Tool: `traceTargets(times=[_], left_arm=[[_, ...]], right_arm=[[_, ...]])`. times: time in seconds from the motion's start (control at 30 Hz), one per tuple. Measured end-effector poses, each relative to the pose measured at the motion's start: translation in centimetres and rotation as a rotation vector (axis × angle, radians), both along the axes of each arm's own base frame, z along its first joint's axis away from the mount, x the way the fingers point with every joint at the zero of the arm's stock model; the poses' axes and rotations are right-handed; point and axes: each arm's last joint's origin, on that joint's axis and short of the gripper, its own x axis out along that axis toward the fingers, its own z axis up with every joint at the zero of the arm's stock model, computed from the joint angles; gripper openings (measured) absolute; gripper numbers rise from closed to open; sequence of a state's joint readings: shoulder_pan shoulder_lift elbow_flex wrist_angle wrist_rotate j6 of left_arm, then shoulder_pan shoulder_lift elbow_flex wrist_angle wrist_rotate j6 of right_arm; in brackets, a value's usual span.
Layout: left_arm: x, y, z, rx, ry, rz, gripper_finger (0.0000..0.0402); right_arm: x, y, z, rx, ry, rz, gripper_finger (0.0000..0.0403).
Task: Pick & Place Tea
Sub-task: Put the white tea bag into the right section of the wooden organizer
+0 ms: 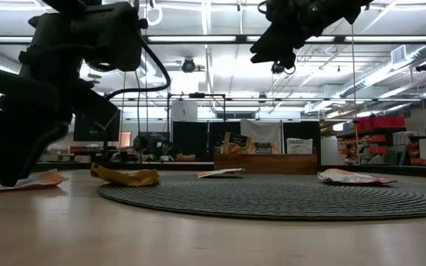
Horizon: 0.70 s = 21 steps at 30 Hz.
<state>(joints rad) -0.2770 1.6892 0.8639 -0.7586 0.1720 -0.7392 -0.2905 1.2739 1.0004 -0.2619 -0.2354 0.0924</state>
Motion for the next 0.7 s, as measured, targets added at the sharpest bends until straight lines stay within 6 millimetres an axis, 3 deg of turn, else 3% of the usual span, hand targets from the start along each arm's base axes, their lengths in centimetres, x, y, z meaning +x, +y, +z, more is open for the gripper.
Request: traceTargets(times=[0.17, 0.4, 0.7], left_arm=[[-0.1, 0.1, 0.0, 0.037, 0.005, 0.013, 0.0127], [0.0, 0.1, 0.9, 0.064, -0.016, 0.06, 0.0016], [-0.9, 1.1, 7.0, 0.188, -0.238, 0.316, 0.0004]], right_arm=[[0.0, -0.2, 0.0, -0.024, 0.003, -0.049, 0.0151], [0.1, -0.3, 0.1, -0.038, -0.01, -0.067, 0.0151], [0.1, -0.3, 0.3, -0.041, -0.025, -0.066, 0.0151]])
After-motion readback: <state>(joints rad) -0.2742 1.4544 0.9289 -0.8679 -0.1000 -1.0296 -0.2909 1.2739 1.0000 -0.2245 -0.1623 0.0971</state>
